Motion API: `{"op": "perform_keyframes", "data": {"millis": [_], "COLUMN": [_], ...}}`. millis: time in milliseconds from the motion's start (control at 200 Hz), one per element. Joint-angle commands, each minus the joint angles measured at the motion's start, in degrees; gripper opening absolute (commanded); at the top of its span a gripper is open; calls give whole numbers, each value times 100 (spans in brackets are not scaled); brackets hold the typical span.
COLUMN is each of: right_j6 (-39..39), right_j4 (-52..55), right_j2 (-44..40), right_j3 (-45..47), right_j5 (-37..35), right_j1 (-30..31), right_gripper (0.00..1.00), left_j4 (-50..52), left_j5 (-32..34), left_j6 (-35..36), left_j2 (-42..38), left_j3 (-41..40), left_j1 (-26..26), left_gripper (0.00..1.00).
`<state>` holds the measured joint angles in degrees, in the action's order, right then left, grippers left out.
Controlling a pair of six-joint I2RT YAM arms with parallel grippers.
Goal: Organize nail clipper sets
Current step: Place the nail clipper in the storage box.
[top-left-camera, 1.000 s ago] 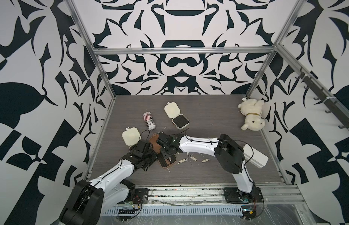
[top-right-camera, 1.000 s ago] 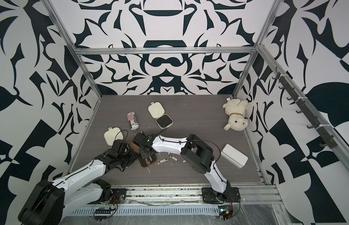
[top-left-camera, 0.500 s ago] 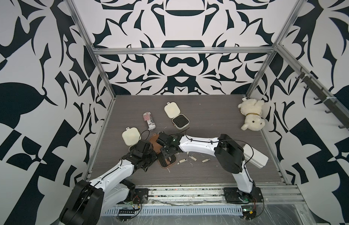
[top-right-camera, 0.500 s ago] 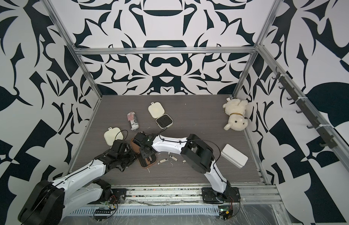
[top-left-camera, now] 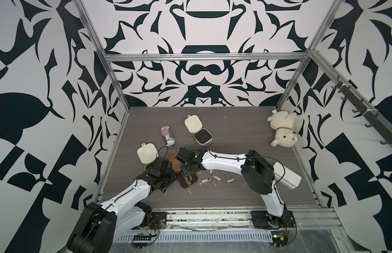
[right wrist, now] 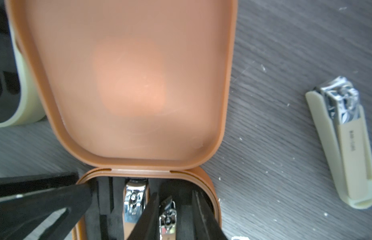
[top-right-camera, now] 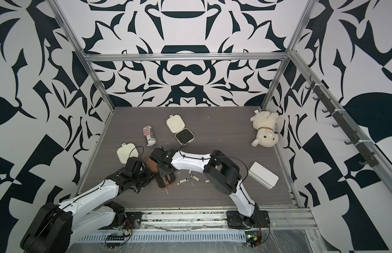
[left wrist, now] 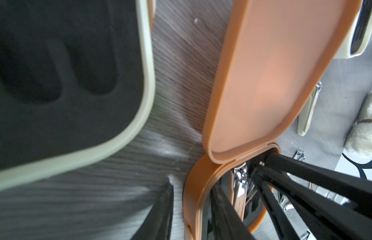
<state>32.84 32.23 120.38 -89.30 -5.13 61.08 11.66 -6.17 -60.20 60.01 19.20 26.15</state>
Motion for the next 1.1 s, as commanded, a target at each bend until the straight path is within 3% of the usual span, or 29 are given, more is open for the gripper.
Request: {"op": "perform_keyframes", "data": {"millis": [0, 190, 630, 1095], "right_j6": [79, 71, 73, 111], "right_j4": [-90, -156, -178, -178], "right_j2": [-371, -331, -348, -410], "right_j3": [-38, -10, -105, -123], "right_j5": [75, 244, 251, 198], "right_j1": [-78, -88, -87, -131], "right_gripper": [29, 26, 29, 20], "left_j4": [358, 374, 381, 397], "left_j5": [148, 148, 152, 153], "left_j6": [19, 24, 26, 22], "left_j2": [5, -4, -12, -9], "left_j3": [-61, -64, -74, -66], "left_j1": [7, 4, 3, 4], "left_gripper": [34, 35, 34, 35]}}
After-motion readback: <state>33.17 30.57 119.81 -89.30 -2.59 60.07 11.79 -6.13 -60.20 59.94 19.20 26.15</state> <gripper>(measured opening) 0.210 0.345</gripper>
